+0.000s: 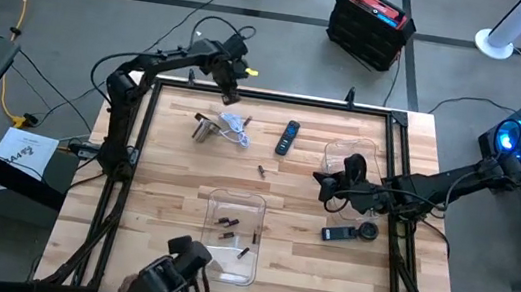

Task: Sort batteries
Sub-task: Put the black battery into the left transparent bin

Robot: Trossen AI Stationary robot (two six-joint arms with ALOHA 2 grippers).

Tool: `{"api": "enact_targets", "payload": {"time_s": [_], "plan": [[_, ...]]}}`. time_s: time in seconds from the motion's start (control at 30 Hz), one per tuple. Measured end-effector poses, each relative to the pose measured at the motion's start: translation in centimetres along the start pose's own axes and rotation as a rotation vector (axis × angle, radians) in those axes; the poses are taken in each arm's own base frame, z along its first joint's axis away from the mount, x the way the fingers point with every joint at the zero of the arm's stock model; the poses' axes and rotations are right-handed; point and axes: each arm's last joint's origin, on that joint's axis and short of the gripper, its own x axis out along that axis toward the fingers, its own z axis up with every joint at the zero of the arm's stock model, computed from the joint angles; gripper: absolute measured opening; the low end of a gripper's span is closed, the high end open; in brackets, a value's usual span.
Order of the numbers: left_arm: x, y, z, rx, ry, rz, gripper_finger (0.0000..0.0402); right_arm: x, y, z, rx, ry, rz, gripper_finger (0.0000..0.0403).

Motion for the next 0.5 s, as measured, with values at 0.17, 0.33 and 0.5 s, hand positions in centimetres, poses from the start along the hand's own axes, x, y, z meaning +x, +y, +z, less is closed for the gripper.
{"api": "enact_targets", "payload": {"time_s": [0.17,0.33,0.5], "plan": [[0.3,0.6,-0.6,0.132,0.032,0.005,0.0,0.0,0.0,0.0,0.003,0.0,0.001,0.0],[-0.6,0.9,-1.0,0.155,0.049,-0.001,0.0,0.0,0.0,0.0,0.006,-0.003,0.003,0.0],[-3.8,1.5,-1.2,0.133,0.026,0.089,0.0,0.1,-0.1,0.2,0.006,-0.013,-0.008,0.0]]}}
